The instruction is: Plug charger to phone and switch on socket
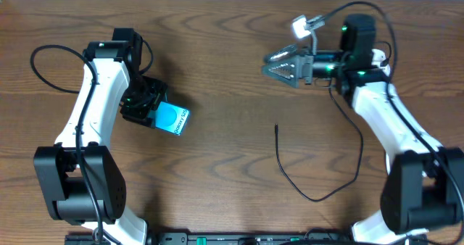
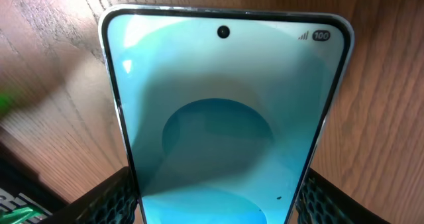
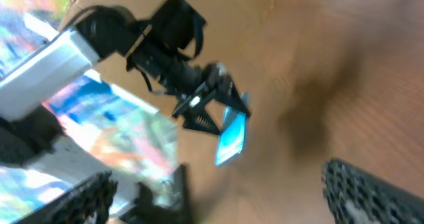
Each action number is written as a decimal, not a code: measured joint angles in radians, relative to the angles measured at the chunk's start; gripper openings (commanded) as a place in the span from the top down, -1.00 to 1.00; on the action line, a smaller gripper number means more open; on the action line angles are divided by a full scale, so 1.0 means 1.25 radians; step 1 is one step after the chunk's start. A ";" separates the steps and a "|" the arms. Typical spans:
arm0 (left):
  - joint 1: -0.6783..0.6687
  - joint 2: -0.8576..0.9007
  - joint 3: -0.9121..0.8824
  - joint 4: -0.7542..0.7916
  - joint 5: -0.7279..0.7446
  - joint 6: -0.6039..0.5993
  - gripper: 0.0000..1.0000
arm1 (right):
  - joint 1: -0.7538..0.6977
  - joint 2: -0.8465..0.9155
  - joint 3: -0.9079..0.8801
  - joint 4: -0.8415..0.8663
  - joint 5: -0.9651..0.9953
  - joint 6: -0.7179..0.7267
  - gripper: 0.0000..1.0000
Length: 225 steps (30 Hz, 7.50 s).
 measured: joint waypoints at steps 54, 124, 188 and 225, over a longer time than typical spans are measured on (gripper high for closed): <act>0.000 0.000 0.000 0.039 0.235 -0.192 0.86 | 0.388 0.078 0.000 -0.031 0.458 0.378 -0.52; -0.051 0.000 0.000 0.035 0.296 -0.190 0.86 | 0.425 0.078 0.000 -0.067 0.566 0.374 0.56; -0.050 -0.002 0.010 0.353 0.488 0.316 -0.82 | 0.208 0.081 -0.005 -0.054 0.526 0.539 0.98; -0.050 -0.003 0.010 0.875 0.561 -0.092 0.05 | 0.285 0.081 -0.005 0.491 0.788 1.110 0.98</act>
